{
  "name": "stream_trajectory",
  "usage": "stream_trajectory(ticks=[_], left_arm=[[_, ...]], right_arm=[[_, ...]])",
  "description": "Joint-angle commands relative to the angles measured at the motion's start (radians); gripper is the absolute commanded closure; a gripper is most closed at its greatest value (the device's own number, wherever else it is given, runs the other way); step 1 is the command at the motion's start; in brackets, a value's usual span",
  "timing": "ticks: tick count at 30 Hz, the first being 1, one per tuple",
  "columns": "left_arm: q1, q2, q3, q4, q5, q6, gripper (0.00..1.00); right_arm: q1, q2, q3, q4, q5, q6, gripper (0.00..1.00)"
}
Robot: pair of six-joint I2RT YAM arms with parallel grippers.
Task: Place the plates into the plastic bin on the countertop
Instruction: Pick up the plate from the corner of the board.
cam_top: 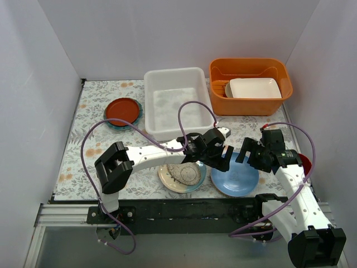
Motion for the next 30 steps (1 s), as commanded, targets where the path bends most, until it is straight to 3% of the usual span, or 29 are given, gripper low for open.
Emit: stream_trajectory(ticks=[1,11,22,30], left_arm=[[-0.010,0.005,0.044,-0.024,-0.037,0.003,0.28],[-0.012,0.031,0.034,-0.033,-0.091,-0.008,0.37],[-0.012,0.074,0.051,-0.033,-0.089,-0.026,0.41],[-0.012,0.082,0.046,-0.035,-0.091,-0.031,0.41]], right_arm=[[-0.007,-0.010,-0.005,0.007,-0.015,0.011,0.03],[-0.007,-0.005,-0.037,0.023,-0.051,0.014,0.03],[-0.007,-0.019,-0.025,0.012,-0.031,0.020,0.03],[-0.007,-0.033,0.015,-0.025,0.090,0.052,0.03]])
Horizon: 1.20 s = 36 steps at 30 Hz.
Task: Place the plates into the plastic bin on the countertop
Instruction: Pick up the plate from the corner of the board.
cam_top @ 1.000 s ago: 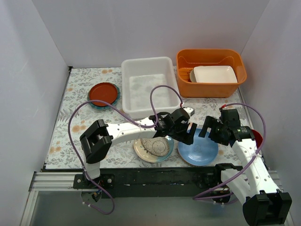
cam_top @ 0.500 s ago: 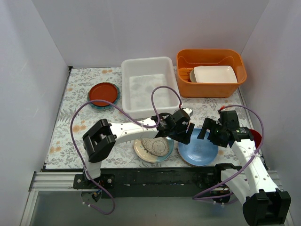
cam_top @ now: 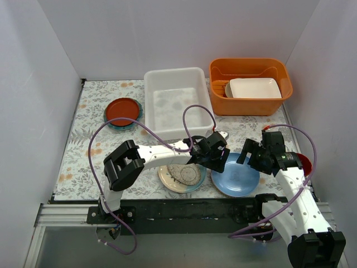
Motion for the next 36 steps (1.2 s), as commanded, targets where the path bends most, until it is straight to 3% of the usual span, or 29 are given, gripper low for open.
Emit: stream_trajectory(ticks=[1,14,27,33,36], left_arm=[[-0.006,-0.019,0.031,-0.001,-0.022,-0.006,0.41],[-0.006,-0.030,0.031,-0.008,-0.031,-0.009,0.46],[-0.006,-0.022,0.040,-0.010,-0.036,-0.013,0.53],[-0.006,-0.039,0.038,-0.016,-0.055,-0.018,0.53],[-0.006,-0.047,0.038,-0.024,-0.068,-0.018,0.53]], right_arm=[[-0.003,0.002,0.045,-0.027,0.089,0.034,0.03],[-0.003,-0.001,0.018,-0.042,0.175,0.079,0.04],[-0.003,0.022,-0.004,-0.021,0.105,0.059,0.07],[-0.005,0.026,-0.027,0.015,0.031,0.041,0.32],[-0.003,0.032,-0.030,0.021,0.028,0.031,0.52]])
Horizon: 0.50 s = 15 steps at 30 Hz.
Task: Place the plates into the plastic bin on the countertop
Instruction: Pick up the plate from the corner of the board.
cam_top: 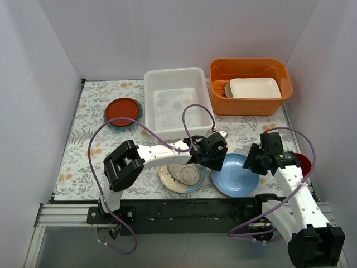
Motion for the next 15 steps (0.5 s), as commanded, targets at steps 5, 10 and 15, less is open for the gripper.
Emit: stream_trajectory(ticks=[5,10,15], left_arm=[[-0.006,-0.049,0.038,-0.020,-0.051,-0.005,0.53],[-0.006,-0.058,0.044,-0.020,-0.054,-0.007,0.53],[-0.006,-0.059,0.053,-0.020,-0.055,-0.002,0.53]], right_arm=[[-0.003,0.003,-0.022,0.055,-0.080,-0.009,0.63],[-0.003,0.013,-0.025,0.055,-0.074,-0.007,0.63],[-0.002,0.011,-0.034,0.066,-0.080,-0.001,0.66]])
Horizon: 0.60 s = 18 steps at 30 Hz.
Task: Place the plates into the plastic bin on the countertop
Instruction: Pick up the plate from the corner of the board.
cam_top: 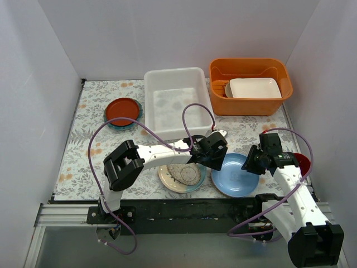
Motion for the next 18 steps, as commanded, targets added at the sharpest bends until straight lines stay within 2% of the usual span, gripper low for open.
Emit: stream_trajectory(ticks=[1,6,12,18], left_arm=[[-0.006,-0.058,0.047,-0.005,-0.033,0.000,0.54],[-0.006,-0.021,0.068,-0.031,-0.043,0.012,0.56],[-0.006,0.008,0.089,-0.054,-0.076,0.007,0.63],[-0.006,0.060,0.119,-0.090,-0.090,0.004,0.63]], right_arm=[[-0.002,0.000,-0.017,0.033,-0.027,0.004,0.68],[-0.003,-0.006,-0.064,0.063,-0.068,0.021,0.69],[-0.003,-0.024,-0.074,0.060,-0.068,0.017,0.69],[-0.003,-0.028,-0.066,0.060,-0.076,0.015,0.69]])
